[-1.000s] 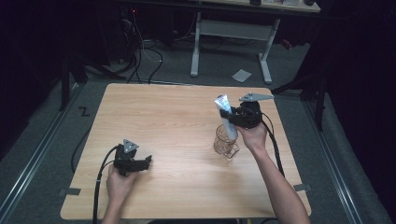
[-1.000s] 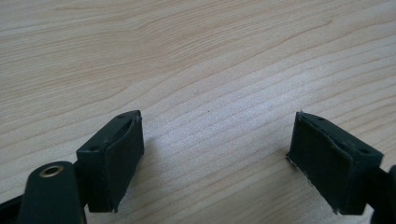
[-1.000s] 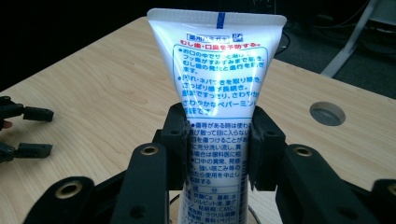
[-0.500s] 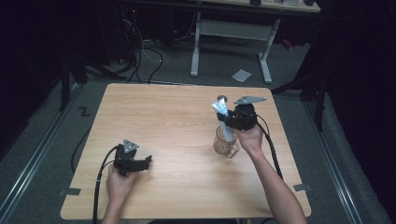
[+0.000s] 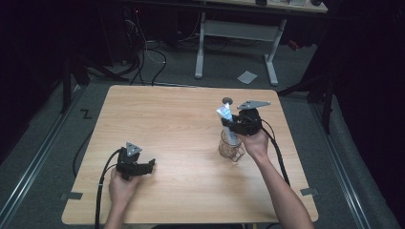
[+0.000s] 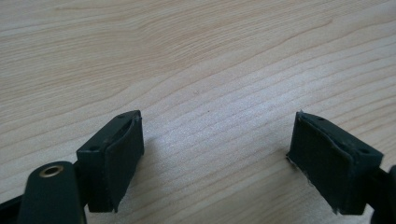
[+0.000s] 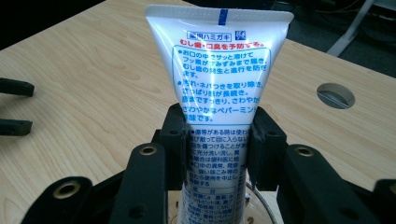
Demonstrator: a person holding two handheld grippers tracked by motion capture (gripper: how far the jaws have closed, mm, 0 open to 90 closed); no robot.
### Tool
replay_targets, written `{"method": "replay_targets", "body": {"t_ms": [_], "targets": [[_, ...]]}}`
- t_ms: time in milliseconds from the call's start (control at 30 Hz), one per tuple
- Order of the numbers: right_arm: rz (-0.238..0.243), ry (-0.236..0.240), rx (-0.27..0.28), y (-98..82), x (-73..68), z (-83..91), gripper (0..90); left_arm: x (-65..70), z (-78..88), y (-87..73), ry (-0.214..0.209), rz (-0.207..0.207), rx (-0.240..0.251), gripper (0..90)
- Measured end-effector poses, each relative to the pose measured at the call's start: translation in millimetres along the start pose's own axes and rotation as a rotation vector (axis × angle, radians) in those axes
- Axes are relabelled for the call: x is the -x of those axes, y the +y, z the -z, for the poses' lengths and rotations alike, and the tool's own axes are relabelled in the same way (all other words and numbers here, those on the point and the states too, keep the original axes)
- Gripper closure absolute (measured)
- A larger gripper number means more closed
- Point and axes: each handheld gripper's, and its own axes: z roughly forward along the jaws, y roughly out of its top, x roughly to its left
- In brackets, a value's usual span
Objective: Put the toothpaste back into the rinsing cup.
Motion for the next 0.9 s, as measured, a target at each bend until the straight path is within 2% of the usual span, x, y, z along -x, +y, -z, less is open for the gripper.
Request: {"method": "replay_targets", "body": {"t_ms": [433,900], "targets": [[0.005,0.001,-0.011,-4.8,-2.0,0.2,64.1,0.0,0.0,0.0,0.0,0.0,0.0,18.1],[-0.011,0.0,-0.011,-13.9,0.3,4.2,63.9,0.1,0.0,0.0,0.0,0.001,0.0,18.1]]}}
